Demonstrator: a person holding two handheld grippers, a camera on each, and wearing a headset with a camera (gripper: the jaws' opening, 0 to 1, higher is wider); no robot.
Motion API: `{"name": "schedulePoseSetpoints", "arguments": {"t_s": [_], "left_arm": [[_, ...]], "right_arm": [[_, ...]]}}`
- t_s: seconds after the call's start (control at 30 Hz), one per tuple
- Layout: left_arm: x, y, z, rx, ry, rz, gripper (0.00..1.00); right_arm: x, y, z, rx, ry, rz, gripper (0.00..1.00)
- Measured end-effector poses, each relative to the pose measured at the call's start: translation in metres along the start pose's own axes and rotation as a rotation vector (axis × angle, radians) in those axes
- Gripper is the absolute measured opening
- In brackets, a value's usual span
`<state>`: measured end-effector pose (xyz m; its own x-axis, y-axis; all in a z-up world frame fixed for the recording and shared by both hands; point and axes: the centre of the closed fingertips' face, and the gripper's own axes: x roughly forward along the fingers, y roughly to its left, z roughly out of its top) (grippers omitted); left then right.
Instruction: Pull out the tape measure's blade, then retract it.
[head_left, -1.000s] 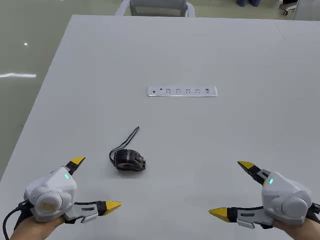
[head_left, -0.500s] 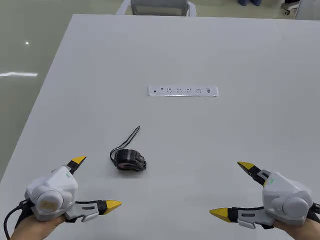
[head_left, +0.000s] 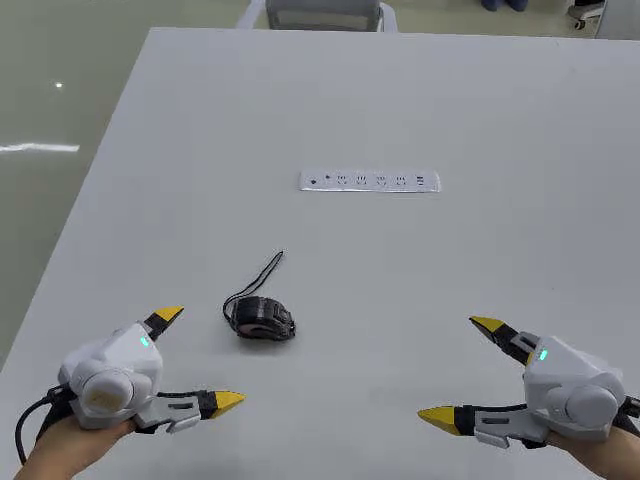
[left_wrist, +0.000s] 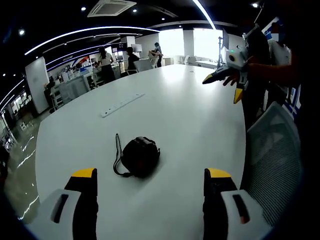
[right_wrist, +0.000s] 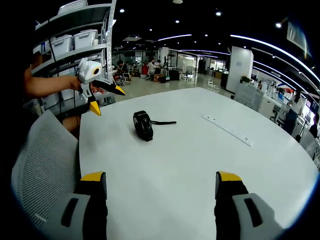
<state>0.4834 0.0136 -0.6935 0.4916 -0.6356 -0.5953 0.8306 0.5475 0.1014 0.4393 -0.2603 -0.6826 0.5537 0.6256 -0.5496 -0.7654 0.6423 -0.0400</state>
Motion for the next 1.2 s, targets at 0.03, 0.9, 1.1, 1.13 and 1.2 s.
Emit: {"name": "schedulePoseSetpoints", "arguments": {"t_s": [0.03,0.9,1.1,1.13,1.2], "left_arm": [[0.001,0.001,0.001,0.003,0.005,-0.005,0.85],[0.025,0.010,0.007,0.106,0.063,-0.090,0.79],[0.030,0.011,0.005,0.130,0.075,-0.109,0.76],[0.031,0.011,0.005,0.137,0.078,-0.114,0.75],[0.033,0.012,0.004,0.147,0.083,-0.119,0.74]], "right_arm": [[0.001,0.000,0.001,-0.004,-0.002,0.003,0.91],[0.025,-0.004,0.019,-0.099,0.004,0.093,0.82],[0.031,-0.004,0.024,-0.128,0.002,0.114,0.79],[0.033,-0.004,0.025,-0.140,-0.003,0.117,0.79],[0.036,-0.003,0.027,-0.151,-0.004,0.125,0.78]]}}
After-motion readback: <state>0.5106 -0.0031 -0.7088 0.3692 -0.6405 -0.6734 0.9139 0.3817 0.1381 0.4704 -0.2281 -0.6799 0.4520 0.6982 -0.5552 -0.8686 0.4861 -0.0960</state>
